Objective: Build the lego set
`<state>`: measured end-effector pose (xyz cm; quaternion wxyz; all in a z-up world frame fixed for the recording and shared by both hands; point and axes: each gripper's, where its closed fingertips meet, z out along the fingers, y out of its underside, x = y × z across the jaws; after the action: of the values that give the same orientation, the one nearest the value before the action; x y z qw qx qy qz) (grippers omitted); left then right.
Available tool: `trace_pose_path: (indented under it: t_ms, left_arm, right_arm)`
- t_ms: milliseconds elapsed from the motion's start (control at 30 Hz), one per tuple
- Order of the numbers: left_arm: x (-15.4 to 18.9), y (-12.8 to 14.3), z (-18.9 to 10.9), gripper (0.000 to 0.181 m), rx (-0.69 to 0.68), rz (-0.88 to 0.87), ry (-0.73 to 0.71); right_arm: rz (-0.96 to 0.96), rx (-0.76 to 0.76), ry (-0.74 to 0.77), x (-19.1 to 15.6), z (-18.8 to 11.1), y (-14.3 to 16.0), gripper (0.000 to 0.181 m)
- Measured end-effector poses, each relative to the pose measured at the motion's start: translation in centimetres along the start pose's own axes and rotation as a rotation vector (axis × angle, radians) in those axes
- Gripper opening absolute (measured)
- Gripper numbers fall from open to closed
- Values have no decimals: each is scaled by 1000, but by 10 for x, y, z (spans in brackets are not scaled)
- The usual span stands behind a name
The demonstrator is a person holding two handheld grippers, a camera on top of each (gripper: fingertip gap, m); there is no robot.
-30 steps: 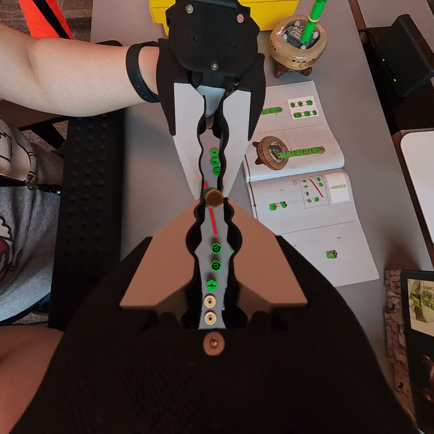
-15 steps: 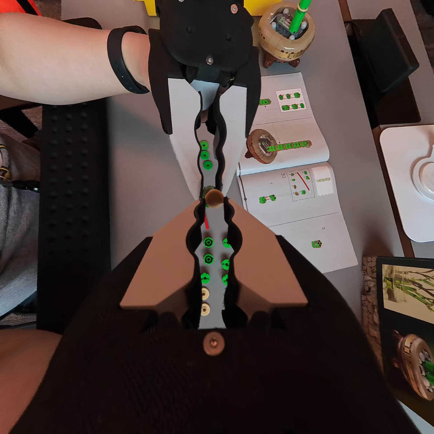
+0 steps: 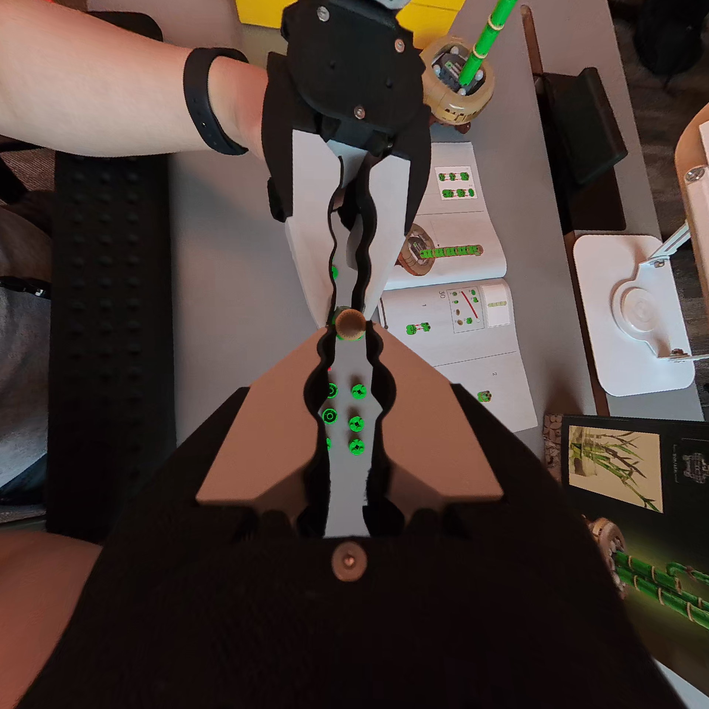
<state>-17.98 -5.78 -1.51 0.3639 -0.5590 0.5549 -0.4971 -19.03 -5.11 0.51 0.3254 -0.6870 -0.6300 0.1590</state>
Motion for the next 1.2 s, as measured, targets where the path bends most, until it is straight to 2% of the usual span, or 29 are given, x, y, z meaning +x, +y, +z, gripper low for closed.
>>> trace_pose_path:
  t_ms: [267, 567, 733, 967, 1200]
  left_arm:
    - [9, -32, -4, 14, 75, -2, 32]
    - [16, -110, -24, 14, 146, 64, 1]
    - [35, -145, -42, 14, 202, 74, 46]
    - [55, -152, -73, 14, 237, 86, 40]
    - [57, -151, -88, 14, 227, 103, -2]
  right_arm:
    - [-28, -90, -37, 3, -27, -21, 15]
    - [-61, -218, -16, 20, -82, -76, 16]
    - [-78, -260, -68, 13, -102, -114, 16]
    - [-98, -288, -91, -1, -99, -146, 15]
    - [-96, -326, -50, -4, -94, -158, 16]
